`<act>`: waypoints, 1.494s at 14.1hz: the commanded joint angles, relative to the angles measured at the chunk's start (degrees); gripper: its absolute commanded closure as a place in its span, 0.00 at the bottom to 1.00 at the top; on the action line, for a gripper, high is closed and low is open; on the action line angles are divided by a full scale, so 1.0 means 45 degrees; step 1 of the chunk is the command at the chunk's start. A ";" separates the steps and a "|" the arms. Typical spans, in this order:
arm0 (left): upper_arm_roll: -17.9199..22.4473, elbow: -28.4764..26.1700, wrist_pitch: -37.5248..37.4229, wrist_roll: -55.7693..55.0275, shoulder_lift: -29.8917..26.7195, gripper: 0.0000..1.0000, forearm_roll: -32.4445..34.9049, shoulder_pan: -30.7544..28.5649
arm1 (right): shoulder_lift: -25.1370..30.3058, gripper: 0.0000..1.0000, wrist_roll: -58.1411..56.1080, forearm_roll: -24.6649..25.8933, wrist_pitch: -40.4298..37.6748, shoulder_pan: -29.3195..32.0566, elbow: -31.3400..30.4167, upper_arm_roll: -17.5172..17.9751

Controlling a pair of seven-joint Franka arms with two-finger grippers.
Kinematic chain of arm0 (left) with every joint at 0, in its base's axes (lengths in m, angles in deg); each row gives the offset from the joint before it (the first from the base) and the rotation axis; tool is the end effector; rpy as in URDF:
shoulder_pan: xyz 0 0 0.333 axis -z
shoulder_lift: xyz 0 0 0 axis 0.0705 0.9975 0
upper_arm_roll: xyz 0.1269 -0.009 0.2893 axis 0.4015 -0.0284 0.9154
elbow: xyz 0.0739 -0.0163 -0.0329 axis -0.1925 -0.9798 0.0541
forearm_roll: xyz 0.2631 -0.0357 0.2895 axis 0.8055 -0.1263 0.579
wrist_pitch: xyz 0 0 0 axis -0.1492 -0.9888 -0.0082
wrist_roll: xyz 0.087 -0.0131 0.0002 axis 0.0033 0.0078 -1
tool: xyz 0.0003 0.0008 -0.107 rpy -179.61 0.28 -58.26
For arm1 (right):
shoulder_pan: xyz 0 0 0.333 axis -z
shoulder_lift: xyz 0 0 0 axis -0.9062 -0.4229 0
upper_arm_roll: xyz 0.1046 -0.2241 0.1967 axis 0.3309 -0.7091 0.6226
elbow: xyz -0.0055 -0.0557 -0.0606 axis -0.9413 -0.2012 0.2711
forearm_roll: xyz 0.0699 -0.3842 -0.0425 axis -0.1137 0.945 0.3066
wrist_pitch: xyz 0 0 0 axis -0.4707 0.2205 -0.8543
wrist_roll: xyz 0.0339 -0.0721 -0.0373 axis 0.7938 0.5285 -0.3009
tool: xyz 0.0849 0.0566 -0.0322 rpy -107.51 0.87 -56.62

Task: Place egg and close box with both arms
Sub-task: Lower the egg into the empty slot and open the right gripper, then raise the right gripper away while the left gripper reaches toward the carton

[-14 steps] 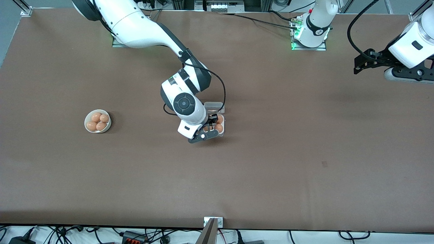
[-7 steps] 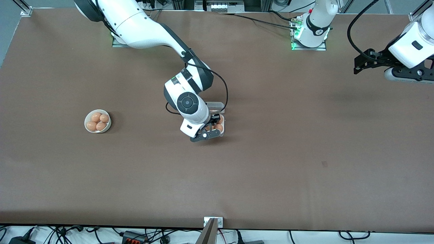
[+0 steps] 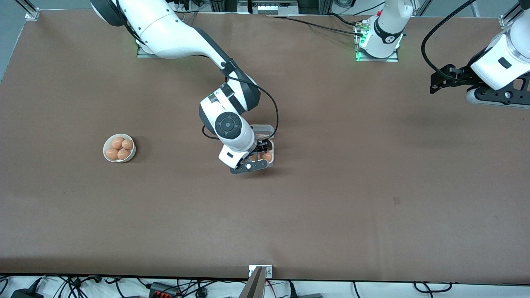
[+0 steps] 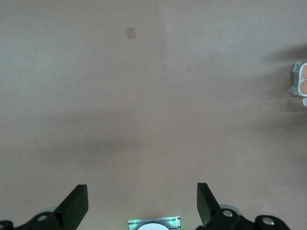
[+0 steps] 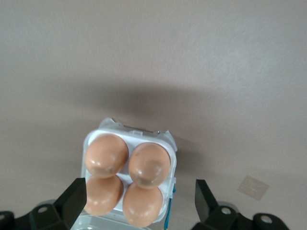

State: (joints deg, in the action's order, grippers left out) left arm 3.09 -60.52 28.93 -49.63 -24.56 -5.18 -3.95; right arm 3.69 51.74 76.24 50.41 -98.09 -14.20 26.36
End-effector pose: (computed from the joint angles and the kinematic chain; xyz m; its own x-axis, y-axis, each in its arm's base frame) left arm 0.5353 -0.0462 0.6110 0.9889 -0.0840 -0.1226 -0.0830 -0.9965 0.0131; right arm 0.5929 0.4620 0.2551 0.9868 0.1548 -0.0469 0.1474 -0.9800 -0.1334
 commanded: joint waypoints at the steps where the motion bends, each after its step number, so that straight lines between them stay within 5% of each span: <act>1: -0.0006 0.0088 -0.0096 0.0127 0.0027 0.01 0.0216 -0.0059 | 0.1146 0.00 0.0415 0.0041 -0.1095 0.0189 0.0028 -0.0588; 2: -0.0006 0.0107 -0.0095 0.0127 0.0027 0.21 0.0216 -0.0059 | 0.1731 0.00 0.0318 0.0022 -0.1524 0.0209 0.0028 -0.0978; 3: 0.0013 0.0107 -0.0153 0.0281 0.0027 0.53 0.0235 -0.0059 | 0.2123 0.00 0.0278 0.0021 -0.1877 0.0229 0.0028 -0.1291; 5: 0.0033 0.0127 -0.0406 0.0264 0.0047 0.85 0.0216 -0.0059 | 0.2905 0.00 0.0200 0.0021 -0.2774 0.0229 0.0028 -0.2032; 6: 0.0033 0.0127 -0.0408 0.0244 0.0047 0.93 0.0216 -0.0040 | 0.3315 0.00 0.0199 0.0021 -0.3281 0.0248 0.0028 -0.2500; 9: -0.0006 0.0146 -0.0466 0.0185 0.0027 0.99 0.0216 -0.0021 | 0.4235 0.00 -0.0868 0.0002 -0.4417 0.0753 0.0028 -0.3402; 16: -0.0123 0.0127 -0.0660 0.0224 0.0125 0.99 0.0216 0.0135 | 0.5173 0.00 -0.2258 0.0080 -0.4828 0.3409 -0.0030 -0.3442; 21: -0.1896 -0.0028 -0.1990 0.0166 0.0145 0.99 -0.0038 0.0155 | 0.5756 0.00 -0.2808 0.0022 -0.5181 0.4696 0.0009 -0.3776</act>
State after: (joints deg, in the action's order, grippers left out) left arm -2.34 -60.53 20.97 -49.18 -23.93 -5.30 -3.23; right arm 26.06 40.21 76.35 27.98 -79.37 -12.78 8.74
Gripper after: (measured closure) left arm 0.987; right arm 0.000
